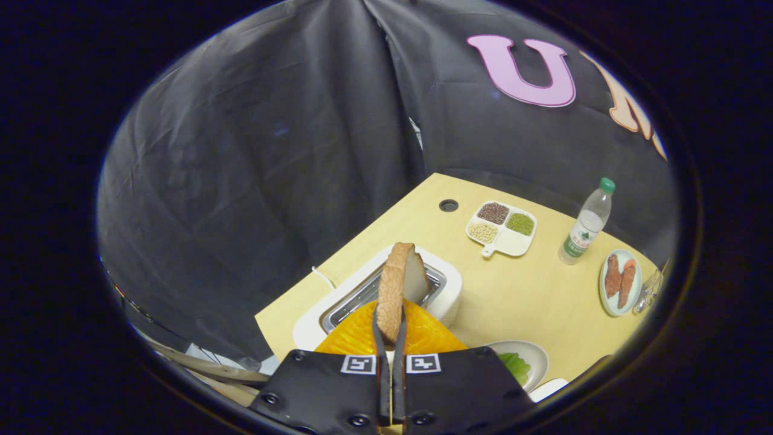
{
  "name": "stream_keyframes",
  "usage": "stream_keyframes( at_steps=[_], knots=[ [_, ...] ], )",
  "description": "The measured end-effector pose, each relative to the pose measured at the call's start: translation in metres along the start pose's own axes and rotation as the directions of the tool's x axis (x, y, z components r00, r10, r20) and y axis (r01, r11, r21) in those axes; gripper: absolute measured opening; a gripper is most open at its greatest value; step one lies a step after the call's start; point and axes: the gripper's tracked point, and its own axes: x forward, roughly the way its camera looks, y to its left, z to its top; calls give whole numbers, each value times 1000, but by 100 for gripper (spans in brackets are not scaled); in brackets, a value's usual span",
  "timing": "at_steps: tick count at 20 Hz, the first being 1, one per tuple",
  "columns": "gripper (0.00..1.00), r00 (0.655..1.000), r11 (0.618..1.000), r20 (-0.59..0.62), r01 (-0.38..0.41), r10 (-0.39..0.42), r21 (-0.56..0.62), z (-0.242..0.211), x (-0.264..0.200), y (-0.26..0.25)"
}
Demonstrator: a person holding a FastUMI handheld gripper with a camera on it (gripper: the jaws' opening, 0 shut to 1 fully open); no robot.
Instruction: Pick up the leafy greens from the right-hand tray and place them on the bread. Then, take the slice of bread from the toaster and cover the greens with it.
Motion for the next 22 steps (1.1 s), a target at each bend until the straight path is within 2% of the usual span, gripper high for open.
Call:
stream_keyframes(
  at_steps=[5, 10, 17, 22],
  knots=[
    [4, 997, 996, 71, -36, 30, 76, 1, -25, -10],
    [4, 992, 992, 125, 11, -26, 122, 0, -47, -40],
    [4, 989, 967, 102, 76, -104, 244, -39, -59, -81],
    [4, 989, 942, 70, 100, -129, 320, -71, -55, -101]
  ],
)
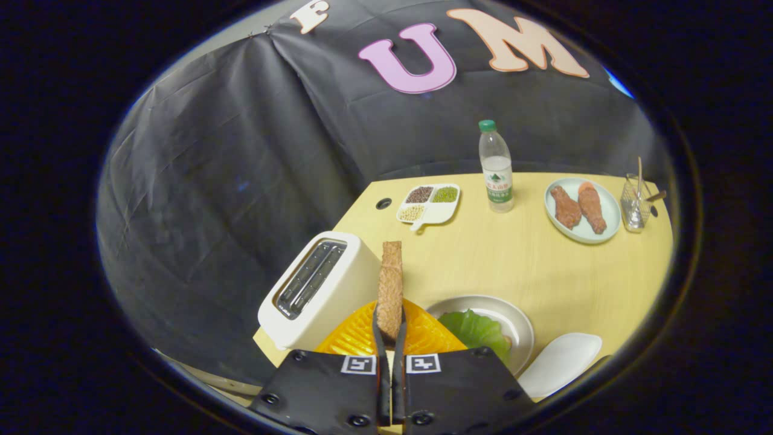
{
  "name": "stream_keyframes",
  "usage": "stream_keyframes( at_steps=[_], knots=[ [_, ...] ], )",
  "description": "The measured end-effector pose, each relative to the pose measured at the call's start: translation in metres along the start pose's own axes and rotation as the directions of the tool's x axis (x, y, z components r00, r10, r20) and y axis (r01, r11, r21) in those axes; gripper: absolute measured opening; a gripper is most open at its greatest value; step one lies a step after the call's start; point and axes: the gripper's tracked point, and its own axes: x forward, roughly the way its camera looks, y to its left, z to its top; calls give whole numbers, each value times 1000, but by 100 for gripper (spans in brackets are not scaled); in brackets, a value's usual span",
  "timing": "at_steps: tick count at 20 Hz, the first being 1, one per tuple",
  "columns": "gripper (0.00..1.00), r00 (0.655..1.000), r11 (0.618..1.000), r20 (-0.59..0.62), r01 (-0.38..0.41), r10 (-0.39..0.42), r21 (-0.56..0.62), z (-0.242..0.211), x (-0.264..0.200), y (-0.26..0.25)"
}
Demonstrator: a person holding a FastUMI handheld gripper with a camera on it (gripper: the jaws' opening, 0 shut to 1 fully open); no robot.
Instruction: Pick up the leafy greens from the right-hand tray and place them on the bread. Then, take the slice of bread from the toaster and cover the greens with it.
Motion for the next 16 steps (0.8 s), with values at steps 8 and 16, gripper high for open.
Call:
stream_keyframes(
  at_steps=[8, 16],
  knots=[
    [4, 998, 994, -35, 47, -44, 99, -38, 14, -30],
    [7, 991, 975, -84, 121, -107, 188, -71, 21, -69]
  ],
)
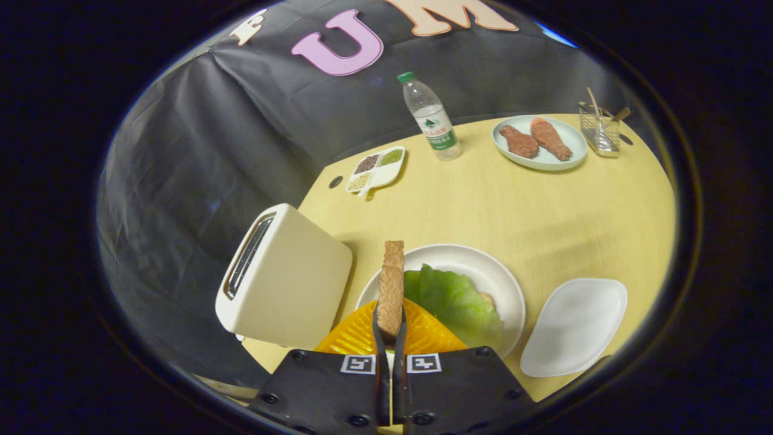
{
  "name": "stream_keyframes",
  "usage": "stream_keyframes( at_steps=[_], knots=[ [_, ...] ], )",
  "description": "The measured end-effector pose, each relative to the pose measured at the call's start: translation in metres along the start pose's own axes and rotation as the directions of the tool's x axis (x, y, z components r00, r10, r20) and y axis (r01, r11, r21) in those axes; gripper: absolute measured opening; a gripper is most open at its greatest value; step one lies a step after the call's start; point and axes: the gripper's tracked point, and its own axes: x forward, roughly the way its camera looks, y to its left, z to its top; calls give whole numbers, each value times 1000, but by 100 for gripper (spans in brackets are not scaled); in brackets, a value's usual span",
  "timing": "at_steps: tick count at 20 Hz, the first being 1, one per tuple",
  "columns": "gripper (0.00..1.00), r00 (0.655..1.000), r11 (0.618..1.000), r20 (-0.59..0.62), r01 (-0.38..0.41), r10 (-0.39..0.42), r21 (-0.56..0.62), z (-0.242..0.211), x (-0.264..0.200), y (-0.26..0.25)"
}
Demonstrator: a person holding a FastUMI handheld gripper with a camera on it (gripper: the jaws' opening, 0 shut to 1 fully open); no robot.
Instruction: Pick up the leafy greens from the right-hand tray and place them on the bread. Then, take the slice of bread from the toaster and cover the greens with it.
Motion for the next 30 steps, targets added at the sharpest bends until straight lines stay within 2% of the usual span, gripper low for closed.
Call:
stream_keyframes(
  at_steps=[2, 5, 9, 11, 17, 21, 24, 26, 30],
  knots=[
    [11, 1000, 1000, -9, 22, -22, 2, -5, 2, -9],
    [11, 998, 998, -29, 58, -58, -7, -12, 0, -25],
    [22, 995, 996, -51, 90, -90, -16, -10, -3, -36],
    [40, 990, 991, -54, 130, -132, -35, -11, -4, -47],
    [96, 983, 982, -51, 173, -177, -76, -11, -13, -60],
    [97, 988, 985, 18, 155, -154, -76, 6, -26, -55],
    [97, 982, 981, 132, 153, -138, -117, 32, -47, -49],
    [98, 967, 975, 222, 162, -126, -151, 53, -65, -41],
    [99, 916, 957, 381, 212, -125, -195, 95, -106, -34]
  ],
)
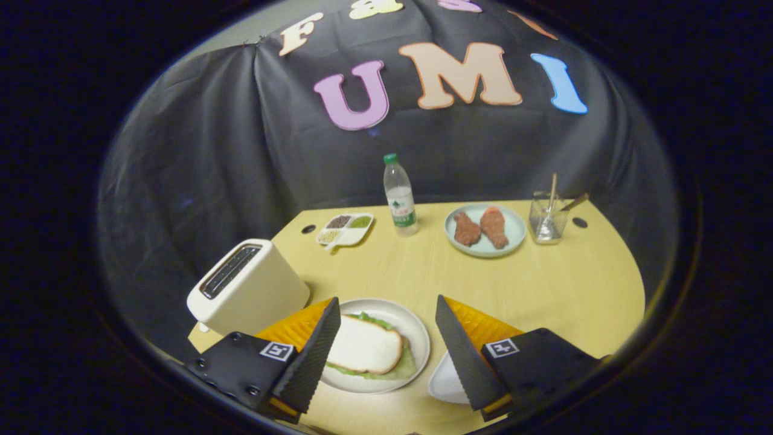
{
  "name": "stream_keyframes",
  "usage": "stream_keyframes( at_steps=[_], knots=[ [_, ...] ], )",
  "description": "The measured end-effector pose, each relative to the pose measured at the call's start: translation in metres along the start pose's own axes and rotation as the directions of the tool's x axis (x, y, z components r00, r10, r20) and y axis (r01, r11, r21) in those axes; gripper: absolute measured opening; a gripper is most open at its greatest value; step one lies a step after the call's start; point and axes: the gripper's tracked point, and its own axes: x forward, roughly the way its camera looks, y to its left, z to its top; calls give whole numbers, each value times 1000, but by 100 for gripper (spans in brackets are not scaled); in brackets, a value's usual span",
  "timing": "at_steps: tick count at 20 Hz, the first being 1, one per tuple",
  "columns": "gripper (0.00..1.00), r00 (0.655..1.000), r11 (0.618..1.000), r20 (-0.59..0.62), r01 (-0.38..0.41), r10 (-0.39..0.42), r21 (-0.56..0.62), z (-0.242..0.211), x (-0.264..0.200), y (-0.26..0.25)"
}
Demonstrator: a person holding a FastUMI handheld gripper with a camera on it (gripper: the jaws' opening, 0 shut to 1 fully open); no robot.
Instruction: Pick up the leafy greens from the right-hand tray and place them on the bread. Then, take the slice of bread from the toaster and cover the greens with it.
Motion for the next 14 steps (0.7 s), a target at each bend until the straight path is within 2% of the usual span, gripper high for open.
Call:
stream_keyframes(
  at_steps=[5, 10, 14],
  knots=[
    [99, 976, 998, 205, 66, -68, 15, 69, -47, -27],
    [98, 920, 983, 354, 182, -167, -11, 123, -93, -64],
    [98, 862, 961, 447, 275, -239, -16, 142, -136, -90]
  ],
)
